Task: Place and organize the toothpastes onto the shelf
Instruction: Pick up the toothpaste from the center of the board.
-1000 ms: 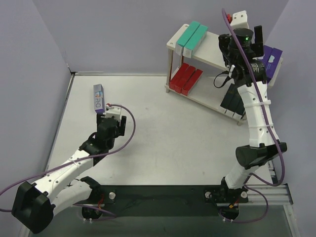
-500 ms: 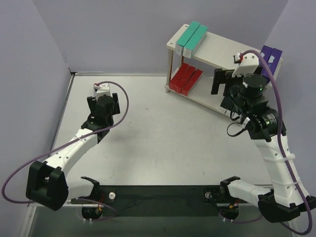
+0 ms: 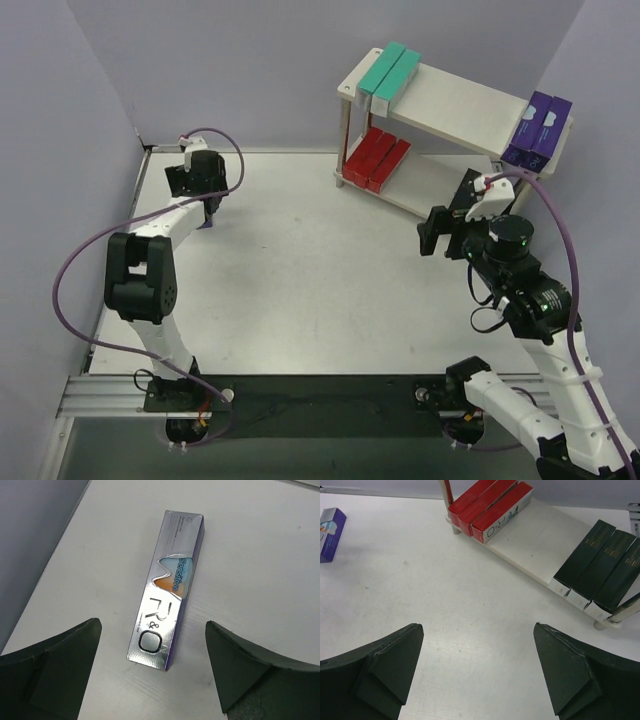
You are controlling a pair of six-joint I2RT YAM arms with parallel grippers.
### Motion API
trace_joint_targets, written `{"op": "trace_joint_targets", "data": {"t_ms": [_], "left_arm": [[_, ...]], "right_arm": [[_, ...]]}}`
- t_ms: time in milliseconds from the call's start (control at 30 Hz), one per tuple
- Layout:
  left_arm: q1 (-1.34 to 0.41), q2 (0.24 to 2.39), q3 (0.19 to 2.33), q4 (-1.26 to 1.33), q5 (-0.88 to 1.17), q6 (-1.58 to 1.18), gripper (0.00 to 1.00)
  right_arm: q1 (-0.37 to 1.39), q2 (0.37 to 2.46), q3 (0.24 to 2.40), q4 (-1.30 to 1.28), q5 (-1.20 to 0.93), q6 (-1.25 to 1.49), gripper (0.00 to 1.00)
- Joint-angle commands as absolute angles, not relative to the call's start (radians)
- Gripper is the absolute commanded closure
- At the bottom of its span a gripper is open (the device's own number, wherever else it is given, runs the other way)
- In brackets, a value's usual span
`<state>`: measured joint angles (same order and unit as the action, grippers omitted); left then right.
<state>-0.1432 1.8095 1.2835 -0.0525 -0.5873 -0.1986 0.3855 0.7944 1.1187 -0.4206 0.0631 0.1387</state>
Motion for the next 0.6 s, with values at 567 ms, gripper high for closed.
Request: {"op": "trace_joint_targets", "data": {"t_ms": [567], "left_arm": [[0.023,2.229,1.709,-0.385,-0.269,-0.184,0.12]], "right_arm": [[0.399,0.802,1.068,-0.462,0.041,0.135,0.01]]}}
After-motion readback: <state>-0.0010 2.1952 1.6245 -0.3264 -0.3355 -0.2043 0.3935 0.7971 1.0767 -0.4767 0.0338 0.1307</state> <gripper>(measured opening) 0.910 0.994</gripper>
